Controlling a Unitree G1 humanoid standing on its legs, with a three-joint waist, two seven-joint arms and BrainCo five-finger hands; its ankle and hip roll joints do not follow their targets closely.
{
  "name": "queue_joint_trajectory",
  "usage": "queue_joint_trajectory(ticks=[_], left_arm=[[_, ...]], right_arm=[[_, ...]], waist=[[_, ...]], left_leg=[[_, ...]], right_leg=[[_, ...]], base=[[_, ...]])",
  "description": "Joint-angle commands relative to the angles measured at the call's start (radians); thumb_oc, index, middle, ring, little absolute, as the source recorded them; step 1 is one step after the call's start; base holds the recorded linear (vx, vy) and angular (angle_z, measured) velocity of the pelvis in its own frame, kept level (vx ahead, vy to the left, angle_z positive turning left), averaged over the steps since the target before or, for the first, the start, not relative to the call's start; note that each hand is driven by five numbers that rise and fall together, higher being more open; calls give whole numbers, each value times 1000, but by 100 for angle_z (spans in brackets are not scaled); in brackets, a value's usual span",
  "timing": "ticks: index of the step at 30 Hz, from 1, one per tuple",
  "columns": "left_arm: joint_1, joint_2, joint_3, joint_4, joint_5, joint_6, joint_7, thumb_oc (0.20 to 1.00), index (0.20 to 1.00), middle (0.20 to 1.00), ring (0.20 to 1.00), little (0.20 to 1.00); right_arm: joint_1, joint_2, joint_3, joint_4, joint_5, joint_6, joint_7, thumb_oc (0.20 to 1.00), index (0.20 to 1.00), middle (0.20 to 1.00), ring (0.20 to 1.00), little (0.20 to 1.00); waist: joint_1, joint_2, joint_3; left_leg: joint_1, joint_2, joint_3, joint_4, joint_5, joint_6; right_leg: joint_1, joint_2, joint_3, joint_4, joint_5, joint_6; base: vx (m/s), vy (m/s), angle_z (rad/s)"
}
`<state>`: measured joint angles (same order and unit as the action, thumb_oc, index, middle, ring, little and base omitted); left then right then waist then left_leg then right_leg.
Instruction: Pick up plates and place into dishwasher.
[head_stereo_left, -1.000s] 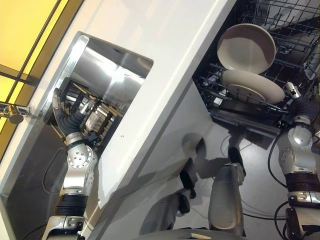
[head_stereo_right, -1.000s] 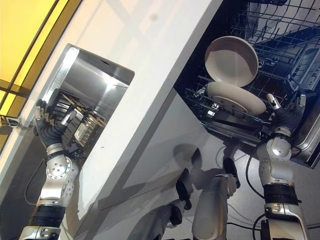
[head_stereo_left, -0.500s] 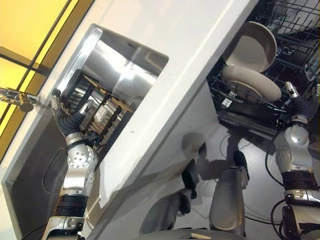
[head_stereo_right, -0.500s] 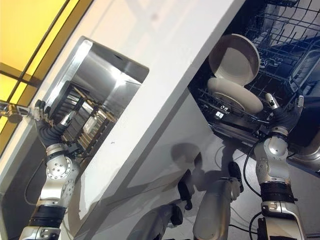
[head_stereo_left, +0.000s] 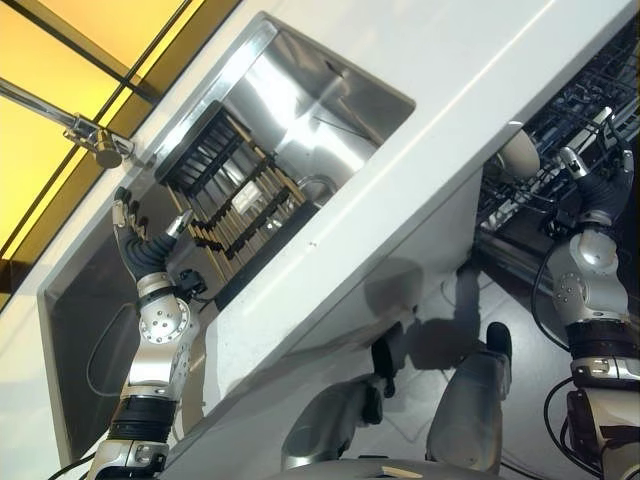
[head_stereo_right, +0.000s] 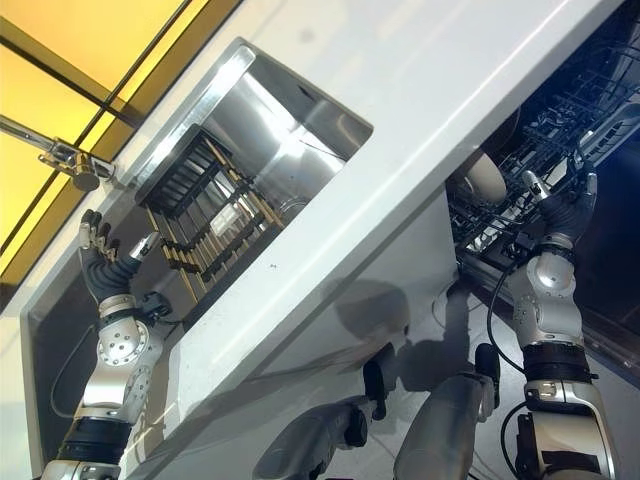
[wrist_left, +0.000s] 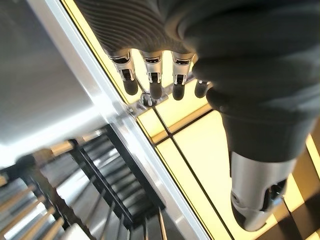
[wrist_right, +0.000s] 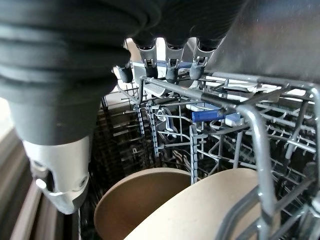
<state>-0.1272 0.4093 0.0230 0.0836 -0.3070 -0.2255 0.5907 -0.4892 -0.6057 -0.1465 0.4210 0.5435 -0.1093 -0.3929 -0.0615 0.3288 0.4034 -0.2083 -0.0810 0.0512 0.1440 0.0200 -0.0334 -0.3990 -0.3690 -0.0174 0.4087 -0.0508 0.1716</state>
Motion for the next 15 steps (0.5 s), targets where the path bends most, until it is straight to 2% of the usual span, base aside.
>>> queue_joint_trajectory(ticks=[1, 6, 11, 15], left_arm=[[-10, 74, 65, -89, 23, -21, 19, 1000, 1000, 1000, 1000, 1000], [-8, 78, 64, -90, 25, -31, 15, 1000, 1000, 1000, 1000, 1000], [-13, 81, 67, -85, 24, -50, -4, 1000, 1000, 1000, 1000, 1000], [-20, 94, 66, -86, 13, -60, -16, 1000, 1000, 1000, 1000, 1000]], right_arm=[[-186, 50, 162, -82, 1, -82, 168, 1000, 1000, 1000, 1000, 1000], [-205, 55, 162, -78, 90, -102, 232, 1000, 1000, 1000, 1000, 1000], [-228, 83, 182, -78, 251, -126, 409, 1000, 1000, 1000, 1000, 1000], [-229, 87, 198, -72, 245, -149, 429, 1000, 1000, 1000, 1000, 1000]], waist=[[61, -34, 13], [73, -27, 18], [81, -20, 28], [80, -25, 31]], left_leg=[[-75, 16, -35, 204, -115, -65], [-87, 10, -40, 208, -112, -63], [-97, 4, -38, 209, -108, -64], [-97, 1, -35, 211, -109, -63]], right_leg=[[97, -99, 51, -174, 130, -3], [94, -109, 46, -176, 140, -2], [87, -119, 42, -182, 154, 0], [90, -122, 38, -189, 162, 1]], base=[[15, 1, 20], [-12, -7, 7], [-55, -24, 1], [-61, -35, -1]])
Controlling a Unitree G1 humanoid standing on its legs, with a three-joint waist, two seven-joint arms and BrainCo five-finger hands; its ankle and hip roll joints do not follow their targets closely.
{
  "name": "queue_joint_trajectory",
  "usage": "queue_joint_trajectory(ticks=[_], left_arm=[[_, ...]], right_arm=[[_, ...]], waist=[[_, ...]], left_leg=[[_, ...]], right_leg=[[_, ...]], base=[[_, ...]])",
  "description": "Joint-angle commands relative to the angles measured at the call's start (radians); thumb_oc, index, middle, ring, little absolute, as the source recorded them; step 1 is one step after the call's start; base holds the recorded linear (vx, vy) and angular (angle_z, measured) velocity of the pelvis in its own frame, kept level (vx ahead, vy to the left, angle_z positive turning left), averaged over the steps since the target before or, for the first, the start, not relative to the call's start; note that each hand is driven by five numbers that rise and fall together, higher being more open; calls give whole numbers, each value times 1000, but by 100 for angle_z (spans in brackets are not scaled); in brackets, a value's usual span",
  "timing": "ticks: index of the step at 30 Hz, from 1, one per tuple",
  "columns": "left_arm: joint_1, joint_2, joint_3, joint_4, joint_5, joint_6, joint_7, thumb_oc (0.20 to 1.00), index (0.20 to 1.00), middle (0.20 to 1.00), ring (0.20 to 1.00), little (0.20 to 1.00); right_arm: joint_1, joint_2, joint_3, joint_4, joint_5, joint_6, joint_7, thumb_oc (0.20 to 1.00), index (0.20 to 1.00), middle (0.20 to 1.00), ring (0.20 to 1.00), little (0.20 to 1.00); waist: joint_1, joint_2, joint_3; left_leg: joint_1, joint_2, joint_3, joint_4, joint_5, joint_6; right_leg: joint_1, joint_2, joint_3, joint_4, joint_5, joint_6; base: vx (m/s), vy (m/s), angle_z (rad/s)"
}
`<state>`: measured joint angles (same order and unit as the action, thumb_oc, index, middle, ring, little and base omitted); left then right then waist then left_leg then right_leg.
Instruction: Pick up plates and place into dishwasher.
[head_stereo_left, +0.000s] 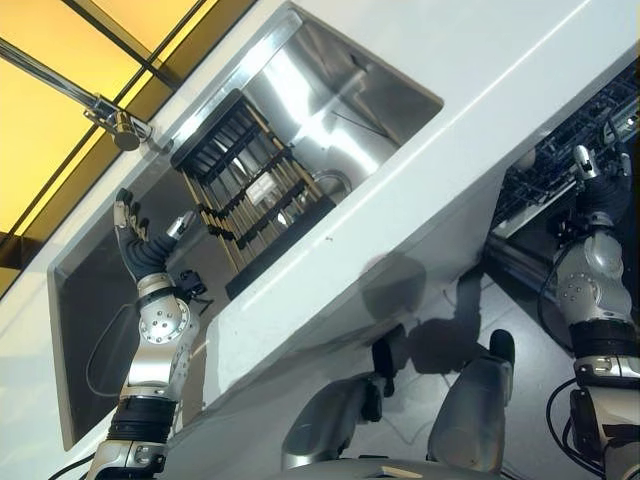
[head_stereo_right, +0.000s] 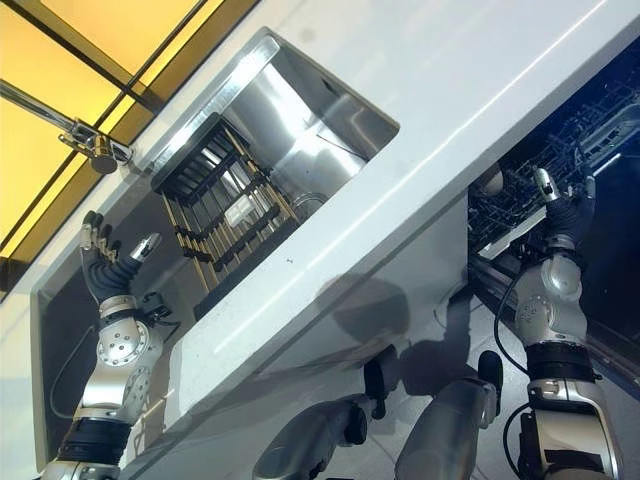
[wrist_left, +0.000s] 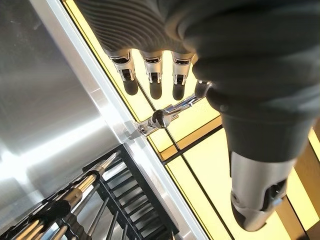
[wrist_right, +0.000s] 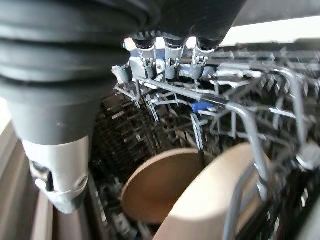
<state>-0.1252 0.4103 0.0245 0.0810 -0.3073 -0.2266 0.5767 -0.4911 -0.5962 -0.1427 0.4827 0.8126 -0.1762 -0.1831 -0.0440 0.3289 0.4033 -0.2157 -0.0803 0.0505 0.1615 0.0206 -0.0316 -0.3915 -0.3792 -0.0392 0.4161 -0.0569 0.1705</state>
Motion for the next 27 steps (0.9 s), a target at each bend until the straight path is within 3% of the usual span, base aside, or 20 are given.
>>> queue_joint_trajectory(ticks=[1, 5, 9, 16, 20, 22, 24, 27], left_arm=[[-23, 95, 66, -85, 11, -61, -6, 1000, 1000, 1000, 1000, 1000], [-35, 98, 68, -81, 9, -73, -23, 1000, 1000, 1000, 1000, 1000], [-41, 106, 72, -89, 4, -76, -36, 1000, 1000, 1000, 1000, 1000], [-32, 105, 91, -92, 23, -50, -64, 1000, 1000, 1000, 1000, 1000], [20, 111, 128, -107, 25, -35, -82, 1000, 1000, 1000, 1000, 1000], [28, 114, 141, -117, 32, -36, -91, 1000, 1000, 1000, 1000, 1000], [27, 117, 155, -129, 35, -27, -102, 1000, 1000, 1000, 1000, 1000], [25, 129, 175, -136, 52, -35, -116, 1000, 1000, 1000, 1000, 1000]], right_arm=[[-223, 76, 190, -133, -31, -88, 210, 1000, 1000, 1000, 1000, 1000], [-187, 69, 163, -121, -96, -109, 138, 1000, 1000, 1000, 1000, 1000], [-129, 48, 140, -145, -242, -73, 42, 1000, 1000, 1000, 1000, 1000], [29, -24, 107, -256, -571, 115, -66, 1000, 1000, 1000, 1000, 1000], [97, -60, 82, -328, -675, 197, -84, 1000, 1000, 1000, 1000, 1000], [115, -58, 76, -356, -708, 221, -120, 1000, 1000, 1000, 1000, 1000], [159, -57, 58, -399, -714, 231, -151, 1000, 1000, 1000, 1000, 1000], [252, -44, 22, -459, -736, 212, -212, 1000, 1000, 1000, 1000, 1000]], waist=[[60, -29, 31], [47, -52, 26], [24, -84, 20], [-27, -154, -9], [-19, -186, -30], [-12, -184, -32], [-10, -180, -41], [2, -193, -56]], left_leg=[[-89, 1, -33, 197, -112, -64], [-81, 1, -26, 209, -130, -60], [-66, 5, -12, 234, -159, -56], [20, 37, 57, 218, -184, -42], [99, 57, 137, 130, -160, -25], [112, 61, 159, 88, -138, -2], [102, 67, 166, 82, -127, 18], [78, 79, 181, 60, -91, 34]], right_leg=[[85, -112, 59, -197, 169, 2], [99, -110, 59, -209, 179, 0], [114, -117, 68, -222, 205, 0], [153, -133, 59, -243, 267, 18], [169, -136, -48, -210, 302, 36], [163, -101, -62, -106, 272, 28], [148, -47, -60, 7, 189, -1], [159, -8, -123, 71, 121, -38]], base=[[-66, -30, 5], [-61, -23, 2], [-25, -10, 1], [56, 24, -21], [26, 26, -67], [-170, 90, -70], [-223, 51, -42], [-259, -71, -44]])
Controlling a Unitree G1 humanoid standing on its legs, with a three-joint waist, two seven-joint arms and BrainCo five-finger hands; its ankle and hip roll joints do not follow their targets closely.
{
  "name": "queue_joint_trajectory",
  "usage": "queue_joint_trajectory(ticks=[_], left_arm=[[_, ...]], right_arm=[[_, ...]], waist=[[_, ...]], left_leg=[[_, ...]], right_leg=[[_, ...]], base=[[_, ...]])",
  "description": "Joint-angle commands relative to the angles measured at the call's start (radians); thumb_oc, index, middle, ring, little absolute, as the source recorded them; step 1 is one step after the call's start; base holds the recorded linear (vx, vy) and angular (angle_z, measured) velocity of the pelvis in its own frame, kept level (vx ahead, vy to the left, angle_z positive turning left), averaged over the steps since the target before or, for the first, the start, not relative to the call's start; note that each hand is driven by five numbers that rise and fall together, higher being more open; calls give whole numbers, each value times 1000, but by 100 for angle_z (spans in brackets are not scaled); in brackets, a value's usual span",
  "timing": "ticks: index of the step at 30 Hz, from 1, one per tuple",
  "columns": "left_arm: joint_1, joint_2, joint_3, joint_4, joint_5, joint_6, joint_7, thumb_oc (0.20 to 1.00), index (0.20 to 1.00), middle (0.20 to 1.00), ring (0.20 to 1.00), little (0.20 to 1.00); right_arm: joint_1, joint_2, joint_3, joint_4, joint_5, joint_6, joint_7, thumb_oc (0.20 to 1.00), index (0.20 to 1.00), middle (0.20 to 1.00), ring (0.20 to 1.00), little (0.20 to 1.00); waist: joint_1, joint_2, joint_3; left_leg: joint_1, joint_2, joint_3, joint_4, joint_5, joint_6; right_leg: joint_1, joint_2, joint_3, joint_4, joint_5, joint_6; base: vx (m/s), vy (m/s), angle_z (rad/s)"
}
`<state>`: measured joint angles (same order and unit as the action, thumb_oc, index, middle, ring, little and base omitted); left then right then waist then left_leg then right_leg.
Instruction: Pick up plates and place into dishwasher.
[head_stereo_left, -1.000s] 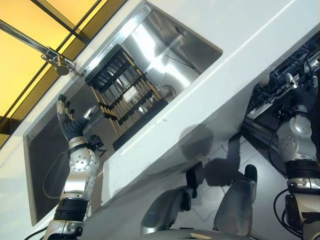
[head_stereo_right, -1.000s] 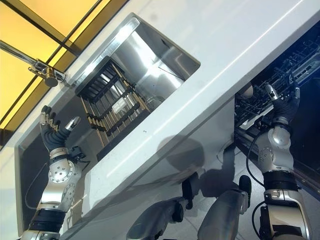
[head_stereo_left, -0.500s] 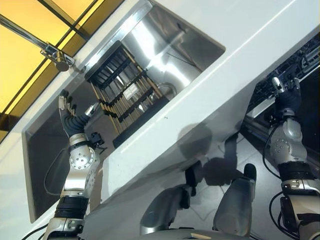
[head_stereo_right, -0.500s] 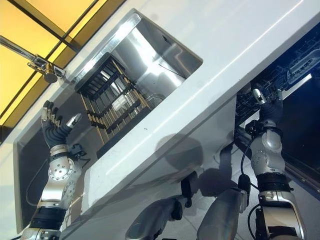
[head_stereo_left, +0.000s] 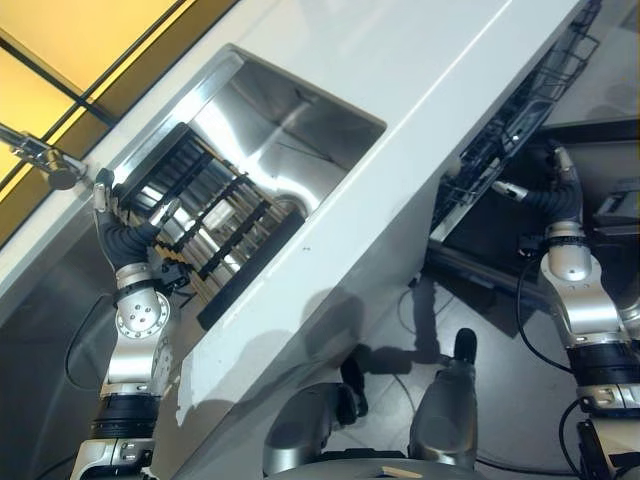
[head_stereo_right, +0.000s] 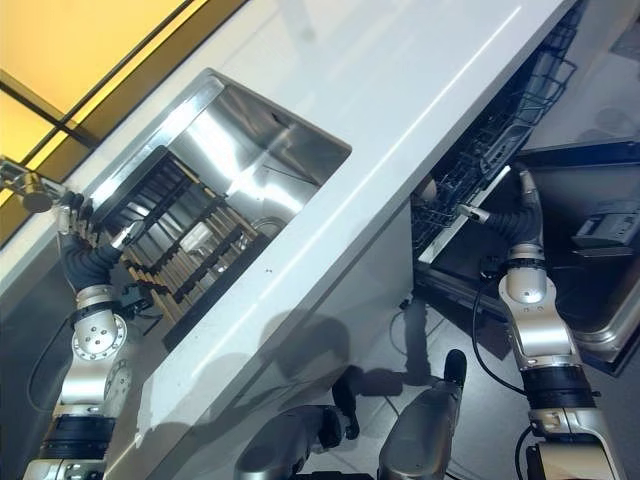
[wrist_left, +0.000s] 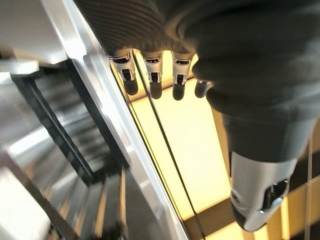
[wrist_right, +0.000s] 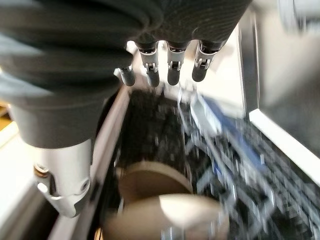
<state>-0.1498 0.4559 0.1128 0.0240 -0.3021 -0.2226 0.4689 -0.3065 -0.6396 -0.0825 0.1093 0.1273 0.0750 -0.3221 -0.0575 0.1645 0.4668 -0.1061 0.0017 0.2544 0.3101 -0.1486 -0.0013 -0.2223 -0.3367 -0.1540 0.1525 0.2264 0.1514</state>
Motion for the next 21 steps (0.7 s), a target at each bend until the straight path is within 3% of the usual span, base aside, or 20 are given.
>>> queue_joint_trajectory(ticks=[1, 2, 4, 6, 13, 21], left_arm=[[46, 85, 89, -76, 53, -44, -4, 1000, 1000, 1000, 1000, 1000], [43, 85, 91, -73, 60, -46, 2, 1000, 1000, 1000, 1000, 1000], [43, 92, 93, -59, 63, -62, 22, 1000, 1000, 1000, 1000, 1000], [24, 102, 85, -50, 61, -66, 31, 1000, 1000, 1000, 1000, 1000], [12, 58, 65, -47, 55, -10, 24, 1000, 1000, 1000, 1000, 1000], [59, -9, 41, -34, 50, -52, 58, 1000, 1000, 1000, 1000, 1000]], right_arm=[[82, 4, -40, -93, -53, -50, -95, 1000, 1000, 1000, 1000, 1000], [89, 11, -42, -97, -56, -64, -108, 1000, 1000, 1000, 1000, 1000], [75, 19, -38, -100, -79, -71, -127, 1000, 1000, 1000, 1000, 1000], [45, 19, -25, -98, -84, -63, -148, 1000, 1000, 1000, 1000, 1000], [99, 38, -85, -89, -39, -46, -275, 1000, 1000, 1000, 1000, 1000], [137, 93, -119, -35, 6, -84, -446, 1000, 1000, 1000, 1000, 1000]], waist=[[20, -34, -121], [27, -39, -125], [38, -44, -128], [41, -43, -120], [-17, -12, -120], [-72, 72, -72]], left_leg=[[-32, -1, -14, -98, 78, 3], [-39, 1, -5, -109, 91, 4], [-37, 22, 38, -136, 103, -5], [-30, 35, 59, -150, 107, -17], [-11, 71, 54, -123, 123, -40], [-22, 83, 102, -99, 126, -43]], right_leg=[[-2, -49, -33, 344, -182, -19], [6, -49, -58, 323, -175, -22], [15, -96, -116, 295, -132, -9], [25, -103, -132, 263, -144, -2], [34, -60, -103, 214, -216, -22], [-64, -50, -45, 284, -268, -33]], base=[[-240, -105, -62], [-240, -121, -38], [-225, -104, -13], [-123, -71, -45], [-5, 19, -55], [-53, 121, -40]])
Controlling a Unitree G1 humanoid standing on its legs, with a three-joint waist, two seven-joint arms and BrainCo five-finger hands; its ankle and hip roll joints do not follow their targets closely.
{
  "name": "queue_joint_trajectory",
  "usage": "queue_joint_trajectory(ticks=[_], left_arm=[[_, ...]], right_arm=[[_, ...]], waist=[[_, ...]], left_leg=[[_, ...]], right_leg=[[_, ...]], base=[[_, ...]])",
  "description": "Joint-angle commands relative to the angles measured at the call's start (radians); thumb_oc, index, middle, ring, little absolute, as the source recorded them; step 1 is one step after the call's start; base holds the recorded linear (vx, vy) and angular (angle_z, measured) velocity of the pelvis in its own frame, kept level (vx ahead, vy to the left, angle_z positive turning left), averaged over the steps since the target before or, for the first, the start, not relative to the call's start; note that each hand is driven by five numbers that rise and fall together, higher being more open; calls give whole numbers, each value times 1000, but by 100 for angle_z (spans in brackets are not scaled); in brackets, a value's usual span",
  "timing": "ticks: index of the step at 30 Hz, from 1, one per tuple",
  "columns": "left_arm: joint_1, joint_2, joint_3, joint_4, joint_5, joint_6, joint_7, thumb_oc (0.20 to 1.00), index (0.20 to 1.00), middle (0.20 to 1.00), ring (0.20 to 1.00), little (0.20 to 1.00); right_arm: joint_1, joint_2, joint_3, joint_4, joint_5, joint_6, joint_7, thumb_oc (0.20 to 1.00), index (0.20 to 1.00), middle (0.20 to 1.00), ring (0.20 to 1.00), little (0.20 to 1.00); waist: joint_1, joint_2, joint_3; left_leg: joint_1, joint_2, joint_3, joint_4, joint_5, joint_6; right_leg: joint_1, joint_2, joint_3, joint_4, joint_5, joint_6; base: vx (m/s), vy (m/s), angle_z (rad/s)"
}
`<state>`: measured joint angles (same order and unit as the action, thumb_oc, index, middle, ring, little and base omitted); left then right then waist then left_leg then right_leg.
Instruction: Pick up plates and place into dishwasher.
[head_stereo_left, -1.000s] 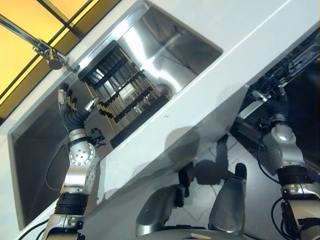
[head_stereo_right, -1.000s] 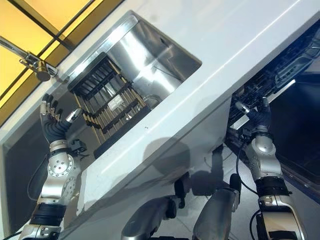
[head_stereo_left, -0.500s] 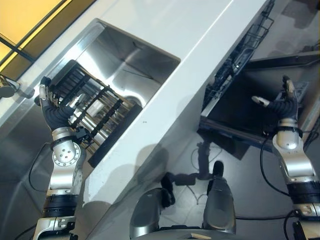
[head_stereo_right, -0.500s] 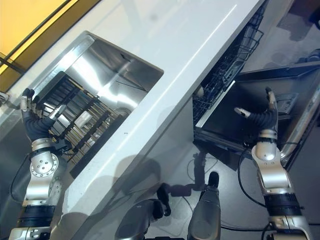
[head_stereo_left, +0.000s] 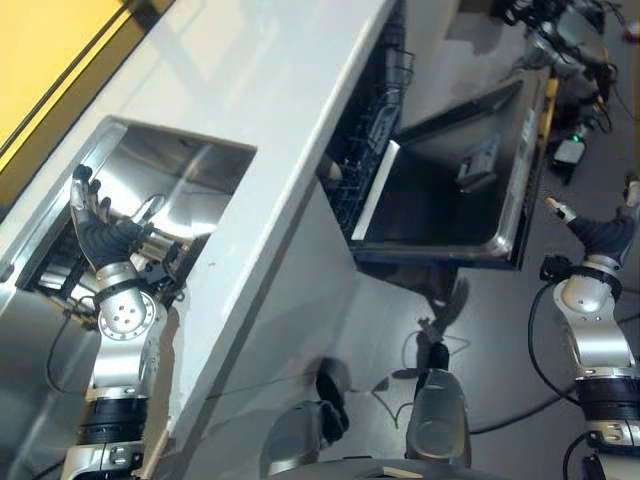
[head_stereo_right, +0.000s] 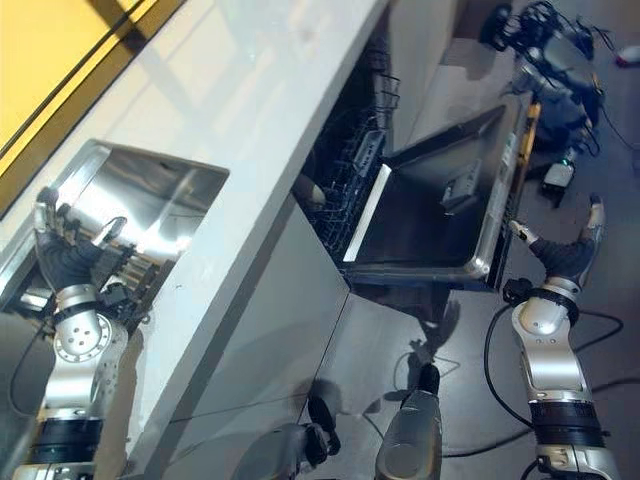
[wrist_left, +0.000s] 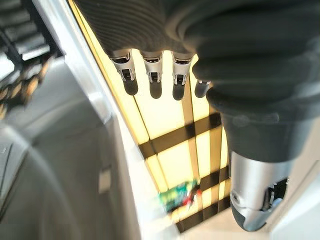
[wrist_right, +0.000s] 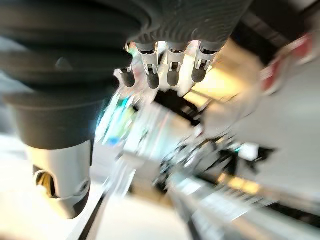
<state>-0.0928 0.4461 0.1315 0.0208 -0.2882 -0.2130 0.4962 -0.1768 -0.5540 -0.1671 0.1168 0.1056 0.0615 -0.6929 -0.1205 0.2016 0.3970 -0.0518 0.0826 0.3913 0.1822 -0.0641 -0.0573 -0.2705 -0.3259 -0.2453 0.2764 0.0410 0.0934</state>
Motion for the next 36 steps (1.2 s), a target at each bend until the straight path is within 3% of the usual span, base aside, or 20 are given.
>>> queue_joint_trajectory(ticks=[1, 5, 9, 14, 16, 19, 21, 26, 33, 36], left_arm=[[0, -2, 14, -29, 30, -64, 35, 1000, 1000, 1000, 1000, 1000], [-8, -13, -11, -12, 9, -83, 45, 1000, 1000, 1000, 1000, 1000], [-15, -26, -25, -10, 8, -81, 44, 1000, 1000, 1000, 1000, 1000], [-48, -25, -45, 0, 11, -64, 34, 1000, 1000, 1000, 1000, 1000], [-76, -20, -61, 13, 14, -58, 39, 1000, 1000, 1000, 1000, 1000], [-119, 3, -84, 30, 5, -55, 41, 1000, 1000, 1000, 1000, 1000], [-134, 22, -96, 32, -4, -59, 40, 1000, 1000, 1000, 1000, 1000], [-141, 55, -100, 22, -25, -78, 18, 1000, 1000, 1000, 1000, 1000], [-140, 77, -96, 7, -46, -67, 9, 1000, 1000, 1000, 1000, 1000], [-138, 84, -91, 2, -58, -65, 2, 1000, 1000, 1000, 1000, 1000]], right_arm=[[0, 15, -29, -32, 37, -84, -108, 1000, 1000, 1000, 1000, 1000], [-20, 37, -3, 3, 31, -88, -149, 1000, 1000, 1000, 1000, 1000], [-11, 78, 35, 58, 135, -133, -101, 1000, 1000, 1000, 1000, 1000], [-46, 132, 56, 194, 497, -350, 117, 1000, 1000, 1000, 1000, 1000], [-103, 135, 45, 236, 648, -409, 205, 1000, 1000, 1000, 1000, 1000], [-209, 129, 30, 304, 747, -469, 272, 1000, 1000, 1000, 1000, 1000], [-290, 123, 22, 327, 850, -460, 370, 1000, 1000, 1000, 1000, 1000], [-438, 71, 45, 379, 818, -420, 473, 1000, 1000, 1000, 1000, 1000], [-518, 31, 85, 309, 765, -446, 572, 1000, 1000, 1000, 1000, 1000], [-528, 28, 111, 231, 681, -404, 581, 1000, 1000, 1000, 1000, 1000]], waist=[[-15, 50, 6], [-34, 92, 31], [-43, 120, 40], [-33, 154, 54], [-25, 173, 64], [-10, 202, 81], [0, 226, 97], [16, 264, 121], [27, 271, 122], [27, 266, 123]], left_leg=[[-80, 1, -28, 28, 43, 13], [-89, -14, -8, 29, 37, 14], [-95, -26, 10, 33, 33, 18], [-135, -41, 16, 73, 21, 20], [-163, -51, 10, 89, 20, 18], [-207, -68, -4, 106, 21, 17], [-227, -80, -22, 111, 21, 16], [-254, -94, -41, 112, 21, 15], [-282, -93, -51, 122, 21, 16], [-283, -92, -58, 120, 20, 16]], right_leg=[[-29, -63, 52, 167, -86, 23], [-74, -74, 77, 206, -113, 21], [-97, -88, 86, 221, -118, 17], [-138, -124, 86, 256, -122, 9], [-167, -137, 88, 277, -120, 9], [-208, -150, 99, 306, -122, 10], [-233, -159, 114, 326, -121, 10], [-271, -173, 133, 335, -112, 12], [-303, -174, 147, 338, -105, 16], [-306, -168, 154, 334, -100, 17]], base=[[-55, 116, -29], [-32, 142, -20], [23, 99, -12], [-3, 34, 1], [-72, -13, 15], [-80, -59, 17], [-27, -69, 13], [1, -22, 5], [6, -38, -2], [8, -9, -1]])
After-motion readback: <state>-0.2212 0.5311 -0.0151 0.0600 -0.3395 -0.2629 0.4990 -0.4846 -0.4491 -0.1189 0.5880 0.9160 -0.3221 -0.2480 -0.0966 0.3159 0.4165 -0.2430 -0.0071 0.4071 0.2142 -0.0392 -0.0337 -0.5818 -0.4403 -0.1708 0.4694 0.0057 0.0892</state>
